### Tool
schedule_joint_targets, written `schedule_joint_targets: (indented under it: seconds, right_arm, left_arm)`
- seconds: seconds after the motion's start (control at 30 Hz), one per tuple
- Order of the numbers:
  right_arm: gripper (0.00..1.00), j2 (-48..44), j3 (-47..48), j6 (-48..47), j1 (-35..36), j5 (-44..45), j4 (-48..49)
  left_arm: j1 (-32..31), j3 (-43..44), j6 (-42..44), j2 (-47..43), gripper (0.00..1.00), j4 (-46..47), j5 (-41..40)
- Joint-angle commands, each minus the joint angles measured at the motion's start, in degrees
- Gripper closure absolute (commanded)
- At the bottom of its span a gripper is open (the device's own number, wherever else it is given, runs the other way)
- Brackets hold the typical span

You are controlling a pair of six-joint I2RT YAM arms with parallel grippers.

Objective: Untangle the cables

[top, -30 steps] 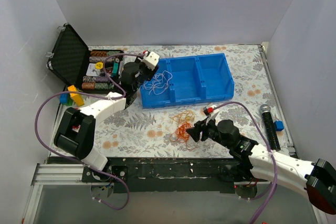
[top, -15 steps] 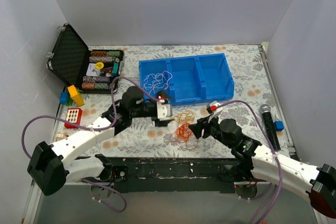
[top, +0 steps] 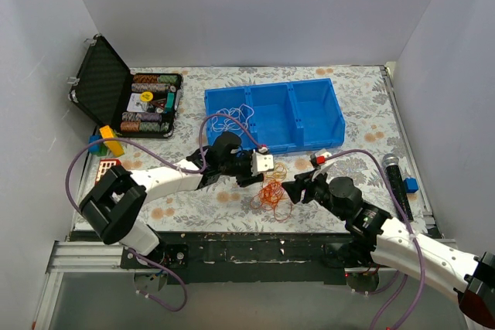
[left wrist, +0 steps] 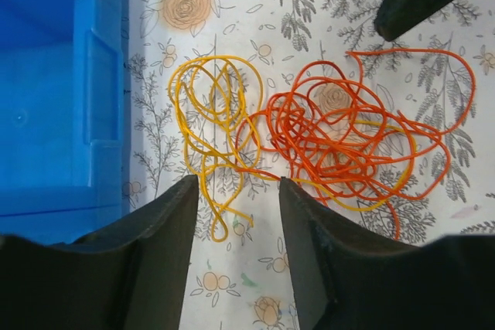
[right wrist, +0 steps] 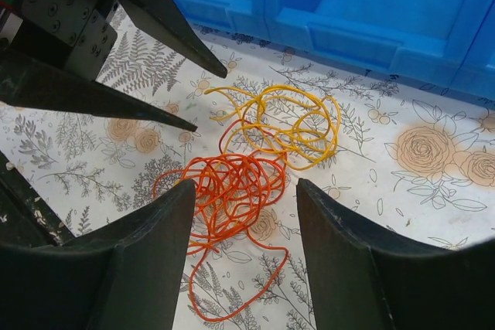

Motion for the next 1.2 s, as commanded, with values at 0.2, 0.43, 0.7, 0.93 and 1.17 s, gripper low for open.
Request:
schedule_joint_targets:
  seconds: [0.2,0.43,0.7,0.93,1.17]
  right_arm:
    - [0.37,-0.98,3.5,-2.23,-0.44,0.84,-0.53]
    - [0.37,0.25,5.44,-3.29,-0.62,-0.04,-0.09]
    - [0.37,1.75,6.75,-3.99,-0.79,-0.04,0.53]
    - [0.27,4.56,8.16,-7.07,-1.32,1.63,2.54]
    - [0.13,10.62,8.6,-10.4,-1.41,0.32,11.68]
  left_arm:
    - [0.91,2.09,2.52,2.79,0.57,2.84,-4.23]
    - [3.9,2.27,2.26,5.16,0.63,2.66,-5.82]
    - [4.78,4.2,0.59,6.57,0.97,2.48,0.24]
    - [4.25,8.5,-2.65,2.1,1.0,-3.3,4.9]
    - [4.08,12.02,-7.4,-10.11,1.0,-8.24,6.49]
